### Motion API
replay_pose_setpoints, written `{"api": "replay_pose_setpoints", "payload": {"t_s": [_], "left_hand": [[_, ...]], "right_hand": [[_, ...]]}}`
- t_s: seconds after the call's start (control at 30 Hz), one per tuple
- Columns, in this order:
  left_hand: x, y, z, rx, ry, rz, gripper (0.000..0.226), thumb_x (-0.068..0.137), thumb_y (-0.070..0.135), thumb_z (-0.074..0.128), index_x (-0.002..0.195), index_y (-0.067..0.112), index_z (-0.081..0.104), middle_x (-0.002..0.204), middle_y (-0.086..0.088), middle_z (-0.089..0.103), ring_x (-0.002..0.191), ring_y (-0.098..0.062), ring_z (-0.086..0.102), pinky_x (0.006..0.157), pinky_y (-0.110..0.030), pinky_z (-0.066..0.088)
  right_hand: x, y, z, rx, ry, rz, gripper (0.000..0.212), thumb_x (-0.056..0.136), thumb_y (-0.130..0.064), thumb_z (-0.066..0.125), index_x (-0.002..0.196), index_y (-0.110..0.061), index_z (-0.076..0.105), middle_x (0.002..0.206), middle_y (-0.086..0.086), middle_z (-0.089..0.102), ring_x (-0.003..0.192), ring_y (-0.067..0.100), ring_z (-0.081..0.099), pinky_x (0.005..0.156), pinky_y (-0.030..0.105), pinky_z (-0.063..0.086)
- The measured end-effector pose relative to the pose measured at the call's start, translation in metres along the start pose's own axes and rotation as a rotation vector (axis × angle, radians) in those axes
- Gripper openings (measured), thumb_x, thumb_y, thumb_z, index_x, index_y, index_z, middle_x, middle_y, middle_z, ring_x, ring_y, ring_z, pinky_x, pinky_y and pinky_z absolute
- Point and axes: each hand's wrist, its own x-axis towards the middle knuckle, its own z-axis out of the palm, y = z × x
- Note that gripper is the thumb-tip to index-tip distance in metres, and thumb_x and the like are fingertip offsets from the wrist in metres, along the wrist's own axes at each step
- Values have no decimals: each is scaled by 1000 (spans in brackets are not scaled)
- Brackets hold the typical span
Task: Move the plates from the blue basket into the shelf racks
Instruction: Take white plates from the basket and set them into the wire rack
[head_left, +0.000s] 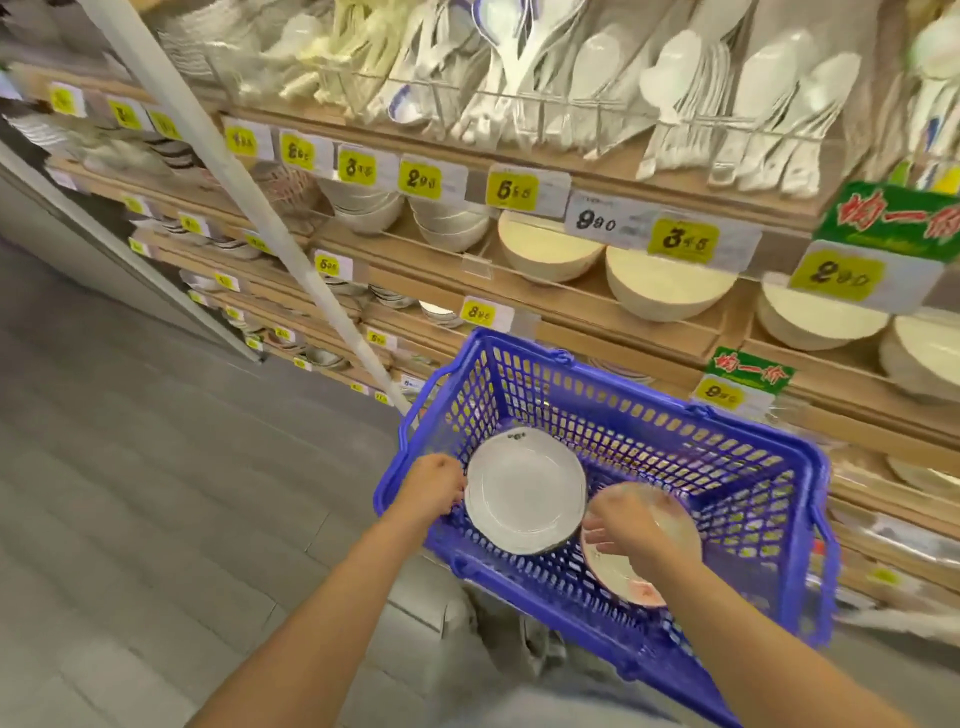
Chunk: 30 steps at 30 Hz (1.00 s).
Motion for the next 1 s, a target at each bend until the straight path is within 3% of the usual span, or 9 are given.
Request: {"api": "replay_pose_setpoints", "payload": {"t_s": [0.1, 0.17, 0.23, 0.37, 0.5, 0.6, 0.77, 1.0], "left_hand": [[46, -9, 13, 114, -12, -52, 25, 82, 19, 44, 79, 0, 61, 86, -28, 61, 81, -37, 59, 72, -42, 46], [79, -15, 22, 196, -37, -114, 37, 86, 17, 47, 108, -10, 61, 115, -36, 58, 111, -49, 56, 94, -55, 47], [105, -17, 29, 269, -67, -161, 40, 92, 14, 49, 125, -8, 55, 131, -28, 55, 122, -40, 52, 103, -45, 45], [130, -28, 43, 265, -210, -256, 40, 97, 8, 44, 135, -4, 44, 140, -17, 49, 127, -30, 48, 97, -35, 41], [143, -42, 55, 179, -312, -363, 39, 98, 5, 39, 137, 1, 43, 134, -16, 54, 124, -31, 51, 78, -32, 38], [154, -52, 59, 161, -280, -379, 40, 93, 4, 41, 132, -2, 47, 125, -12, 60, 115, -32, 58, 88, -38, 49], [155, -51, 63, 145, -301, -399, 46, 90, 7, 42, 134, -4, 42, 125, -17, 59, 111, -32, 59, 97, -44, 51], [156, -50, 66, 185, -315, -369, 46, 94, 13, 46, 137, -2, 43, 141, -20, 47, 128, -35, 49, 98, -41, 45]], "right_hand": [[19, -2, 9, -24, 45, 63, 12, 97, -9, 44, 100, -3, 54, 87, 16, 53, 67, 21, 49, 57, 26, 35], [38, -5, 14, -63, 73, 72, 11, 95, -7, 46, 93, -6, 56, 89, 14, 53, 78, 23, 49, 65, 31, 38], [56, -8, 18, -152, 99, 59, 12, 94, -6, 45, 92, -10, 56, 93, 12, 54, 89, 23, 47, 75, 34, 40], [86, -19, 35, -287, 190, 43, 35, 92, -10, 50, 127, -5, 50, 128, 18, 55, 115, 33, 53, 92, 36, 43], [107, -27, 52, -421, 207, 65, 46, 93, -16, 52, 136, -4, 45, 139, 19, 48, 127, 35, 47, 102, 36, 39], [115, -25, 58, -429, 254, 101, 47, 94, -17, 48, 138, -2, 42, 142, 20, 41, 130, 36, 42, 106, 38, 36], [119, -25, 63, -370, 331, 146, 47, 92, -17, 47, 138, -6, 45, 142, 18, 41, 127, 36, 44, 107, 44, 39], [119, -22, 61, -232, 372, 166, 37, 90, -13, 50, 126, -7, 55, 130, 15, 51, 114, 34, 52, 99, 45, 48]]}}
